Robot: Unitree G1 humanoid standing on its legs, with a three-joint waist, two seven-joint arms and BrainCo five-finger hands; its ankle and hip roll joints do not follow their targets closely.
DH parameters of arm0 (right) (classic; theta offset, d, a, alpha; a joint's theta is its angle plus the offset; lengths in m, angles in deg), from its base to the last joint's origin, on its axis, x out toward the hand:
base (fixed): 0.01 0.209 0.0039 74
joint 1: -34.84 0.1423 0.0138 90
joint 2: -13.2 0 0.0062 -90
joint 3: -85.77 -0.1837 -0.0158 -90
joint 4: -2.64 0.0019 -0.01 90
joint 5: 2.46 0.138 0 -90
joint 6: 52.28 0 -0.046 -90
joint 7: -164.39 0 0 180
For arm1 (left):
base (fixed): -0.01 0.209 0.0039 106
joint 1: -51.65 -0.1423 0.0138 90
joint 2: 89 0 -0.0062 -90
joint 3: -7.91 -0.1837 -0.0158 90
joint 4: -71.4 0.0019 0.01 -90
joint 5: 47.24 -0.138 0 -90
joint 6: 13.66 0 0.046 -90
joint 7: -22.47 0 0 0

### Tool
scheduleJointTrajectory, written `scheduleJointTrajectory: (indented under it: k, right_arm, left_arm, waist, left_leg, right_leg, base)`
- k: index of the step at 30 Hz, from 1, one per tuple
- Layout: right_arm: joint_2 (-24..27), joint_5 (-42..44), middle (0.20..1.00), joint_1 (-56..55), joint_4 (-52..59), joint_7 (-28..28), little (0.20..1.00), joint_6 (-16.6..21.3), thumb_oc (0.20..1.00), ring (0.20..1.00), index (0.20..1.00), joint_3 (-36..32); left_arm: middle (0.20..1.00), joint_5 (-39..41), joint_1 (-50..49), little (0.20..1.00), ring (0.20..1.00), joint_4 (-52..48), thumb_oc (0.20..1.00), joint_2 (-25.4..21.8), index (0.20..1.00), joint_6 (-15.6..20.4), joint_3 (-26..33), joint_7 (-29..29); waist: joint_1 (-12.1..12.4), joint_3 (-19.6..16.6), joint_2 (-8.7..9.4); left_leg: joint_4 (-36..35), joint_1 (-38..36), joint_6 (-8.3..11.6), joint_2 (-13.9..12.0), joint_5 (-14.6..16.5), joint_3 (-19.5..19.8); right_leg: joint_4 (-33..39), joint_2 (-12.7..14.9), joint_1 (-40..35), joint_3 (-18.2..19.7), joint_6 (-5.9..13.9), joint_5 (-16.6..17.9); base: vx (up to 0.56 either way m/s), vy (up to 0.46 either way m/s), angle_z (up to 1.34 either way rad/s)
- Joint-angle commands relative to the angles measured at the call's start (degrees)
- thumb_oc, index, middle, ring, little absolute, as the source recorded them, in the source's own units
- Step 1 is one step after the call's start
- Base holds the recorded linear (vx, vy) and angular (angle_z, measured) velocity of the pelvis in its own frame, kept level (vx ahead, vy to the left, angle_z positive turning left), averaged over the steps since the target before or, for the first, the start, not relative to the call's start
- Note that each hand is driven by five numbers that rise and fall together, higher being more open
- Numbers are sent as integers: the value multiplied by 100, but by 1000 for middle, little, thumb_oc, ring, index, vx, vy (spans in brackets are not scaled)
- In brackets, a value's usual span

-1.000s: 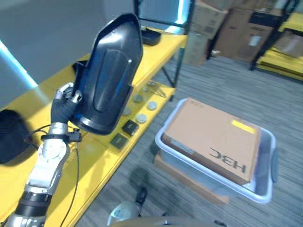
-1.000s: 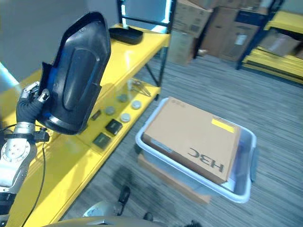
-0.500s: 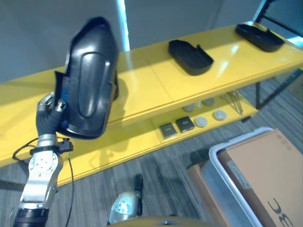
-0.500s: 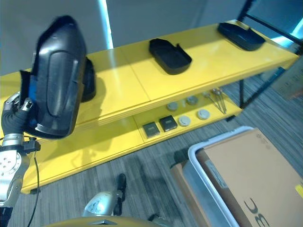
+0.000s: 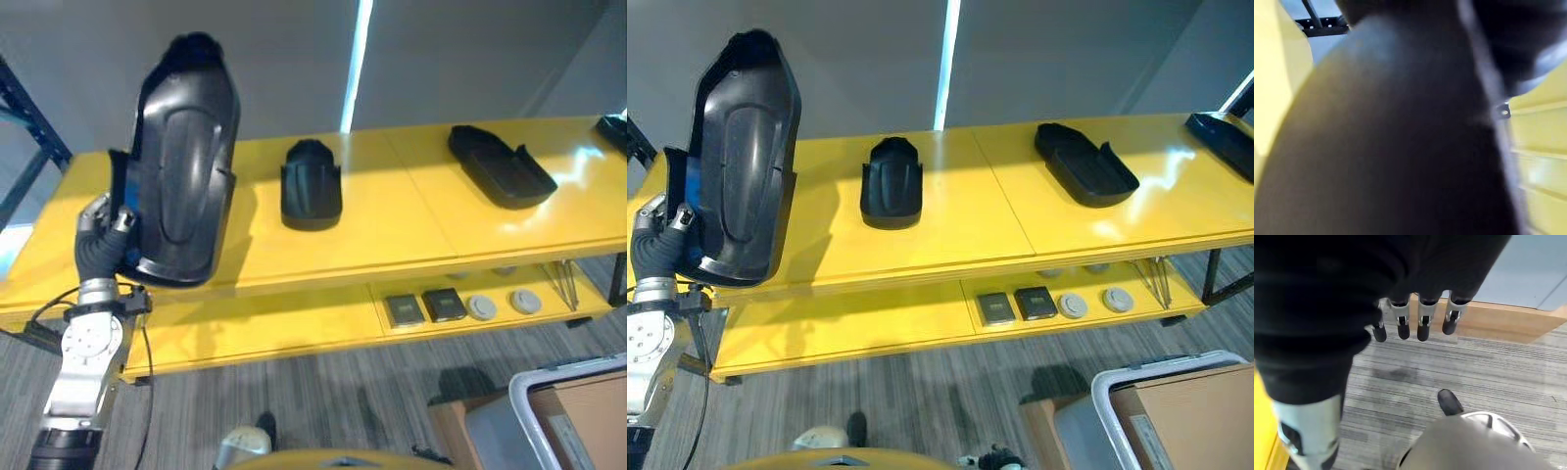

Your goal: Move parts from the plastic box to the shelf.

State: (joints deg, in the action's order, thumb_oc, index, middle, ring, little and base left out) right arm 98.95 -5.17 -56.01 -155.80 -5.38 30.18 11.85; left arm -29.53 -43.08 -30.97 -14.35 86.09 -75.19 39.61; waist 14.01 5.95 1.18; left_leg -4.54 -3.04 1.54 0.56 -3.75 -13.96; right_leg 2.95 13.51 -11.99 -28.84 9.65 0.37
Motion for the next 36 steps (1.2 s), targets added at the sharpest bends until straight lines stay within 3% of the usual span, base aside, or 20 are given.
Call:
scheduleJointTrajectory:
  k: [1, 3, 4, 6, 7, 9, 10, 11, 12, 14, 16, 21, 28, 29, 30, 31, 32, 36]
  right_arm:
    - [329, -113, 1000, -90, -159, 70, 1000, -162, 1000, 1000, 1000, 257]
    - [349, -41, 1000, -134, -135, 96, 1000, -128, 1000, 1000, 1000, 227]
    - [375, 116, 1000, -227, -72, 126, 1000, -48, 1000, 1000, 1000, 143]
    - [391, 93, 1000, -315, -13, 123, 1000, 7, 1000, 1000, 1000, 57]
    - [406, 57, 1000, -366, 17, 101, 1000, 34, 1000, 1000, 1000, -6]
    - [443, 7, 1000, -419, 10, 45, 1000, 86, 1000, 1000, 1000, -57]
    - [462, 9, 1000, -417, 7, 18, 1000, 103, 1000, 1000, 1000, -64]
    - [543, -105, 1000, -425, -29, -127, 1000, 188, 1000, 1000, 1000, -71]
    - [563, -138, 1000, -412, -36, -195, 1000, 216, 1000, 1000, 1000, -93]
    - [556, -111, 1000, -425, -13, -198, 1000, 187, 1000, 1000, 1000, -67]
    - [548, -94, 1000, -399, -49, -107, 1000, 114, 1000, 1000, 1000, 13]
    - [671, 172, 1000, -171, -21, -126, 1000, -15, 1000, 1000, 1000, 4]
    - [711, -137, 1000, -304, 213, -254, 1000, -115, 1000, 1000, 1000, -70]
    - [684, -61, 1000, -385, 255, -206, 1000, -143, 1000, 1000, 1000, -122]
    - [670, 50, 1000, -418, 257, -151, 1000, -135, 1000, 1000, 1000, -144]
    - [663, 104, 1000, -426, 247, -126, 1000, -135, 1000, 1000, 1000, -168]
    - [680, 184, 1000, -389, 200, -106, 1000, -126, 1000, 1000, 1000, -194]
    - [700, 119, 1000, -369, 152, -146, 1000, -98, 1000, 1000, 1000, -184]
  left_arm:
    - [200, -84, 127, 200, 200, -217, 200, -39, 200, 481, 254, 85]
    - [200, -103, 186, 200, 200, -144, 200, -131, 200, 470, 260, 81]
    - [200, -69, 311, 200, 200, -4, 200, -283, 200, 481, 190, 144]
    - [200, -72, 376, 200, 200, 84, 200, -367, 200, 515, 130, 233]
    - [200, -50, 406, 200, 200, 134, 200, -439, 200, 537, 118, 276]
    - [200, 5, 460, 200, 200, 180, 200, -515, 200, 537, 71, 316]
    - [200, 10, 485, 200, 200, 194, 200, -529, 200, 557, 44, 328]
    - [200, 29, 570, 200, 200, 191, 200, -564, 200, 531, -89, 436]
    - [200, -69, 595, 200, 200, 61, 200, -470, 200, 449, -132, 464]
    - [200, -169, 595, 200, 200, -77, 200, -309, 200, 380, -170, 389]
    - [200, -298, 664, 200, 200, -208, 200, -84, 200, 169, -298, 425]
    - [200, -414, 695, 200, 200, -290, 200, 53, 200, 12, -473, 521]
    - [200, -370, 522, 200, 200, -271, 200, 79, 200, -96, -333, 587]
    - [200, -402, 544, 200, 200, -220, 200, 90, 200, -93, -348, 492]
    - [200, -394, 578, 200, 200, -182, 200, 100, 200, -92, -382, 455]
    - [200, -382, 602, 200, 200, -149, 200, 115, 200, -93, -405, 425]
    - [200, -364, 672, 200, 200, -74, 200, 123, 200, -80, -466, 478]
    - [200, -304, 677, 200, 200, -33, 200, 80, 200, -112, -426, 644]
  waist:
    - [45, -277, -335]
    - [6, -254, -349]
    - [-134, -141, -353]
    - [-245, -37, -359]
    - [-354, 52, -365]
    - [-511, 156, -353]
    - [-557, 199, -351]
    - [-775, 324, -261]
    - [-806, 358, -167]
    - [-842, 389, -111]
    - [-764, 280, -55]
    - [-631, 113, 36]
    - [-649, 45, 62]
    - [-743, 94, 89]
    - [-793, 127, 99]
    - [-824, 134, 75]
    - [-879, 165, 21]
    - [-949, 165, -117]
  left_leg:
    - [-32, 111, 71, -314, 392, 159]
    - [-8, 88, -66, -220, 432, 185]
    - [88, 93, -331, -26, 559, 278]
    - [143, 106, -474, 111, 662, 364]
    - [110, 60, -562, 204, 696, 429]
    - [55, 19, -572, 275, 708, 583]
    - [71, 80, -568, 262, 617, 579]
    - [51, 8, -488, 352, 618, 864]
    - [77, -12, -440, 411, 651, 999]
    - [182, -2, -461, 489, 708, 1167]
    - [139, 38, -353, 465, 564, 1249]
    - [115, 189, -227, 394, 462, 1112]
    - [525, 342, -97, 251, 579, 788]
    - [984, 505, -2, 65, 661, 309]
    - [1141, 583, 41, -45, 666, 141]
    - [1270, 577, 91, -150, 798, 130]
    - [1337, 597, 126, -346, 736, 119]
    - [837, 430, 234, -704, 248, 186]
  right_leg:
    - [-413, -306, 514, 80, -117, -325]
    - [-807, -162, 619, 195, -60, -412]
    - [-1849, 192, 1094, 515, 102, -160]
    - [-2525, 331, 1475, 829, 161, 28]
    - [-3083, 306, 1815, 1170, 200, 146]
    - [-3197, -16, 2076, 1513, 181, 111]
    - [-3052, -204, 2181, 1506, 99, 202]
    - [-2359, -789, 2298, 1660, 96, 285]
    - [-1618, -966, 2200, 1625, 32, 393]
    - [-1321, -1064, 2110, 1740, 8, 432]
    - [-566, -1174, 1647, 1746, -165, 350]
    - [195, -1238, 1167, 1749, -236, 371]
    - [205, -1185, 1042, 1663, -259, 244]
    - [205, -1082, 981, 1485, -278, 251]
    - [205, -1037, 954, 1407, -296, 257]
    - [198, -1028, 889, 1384, -274, 195]
    - [67, -973, 938, 1329, -314, 144]
    - [-143, -937, 1045, 1318, -422, 40]
  base:
    - [60, 235, 4]
    - [41, 299, -7]
    - [29, 379, -10]
    - [13, 293, 16]
    - [10, 197, 26]
    - [-21, 50, 15]
    - [1, -113, 51]
    - [31, -194, 64]
    - [127, -188, 82]
    - [105, -118, 104]
    - [169, -153, 113]
    - [82, -104, 19]
    - [59, -55, -8]
    - [17, -68, -8]
    - [59, -45, 12]
    - [33, 18, 50]
    - [-16, 77, 64]
    - [8, 146, 21]
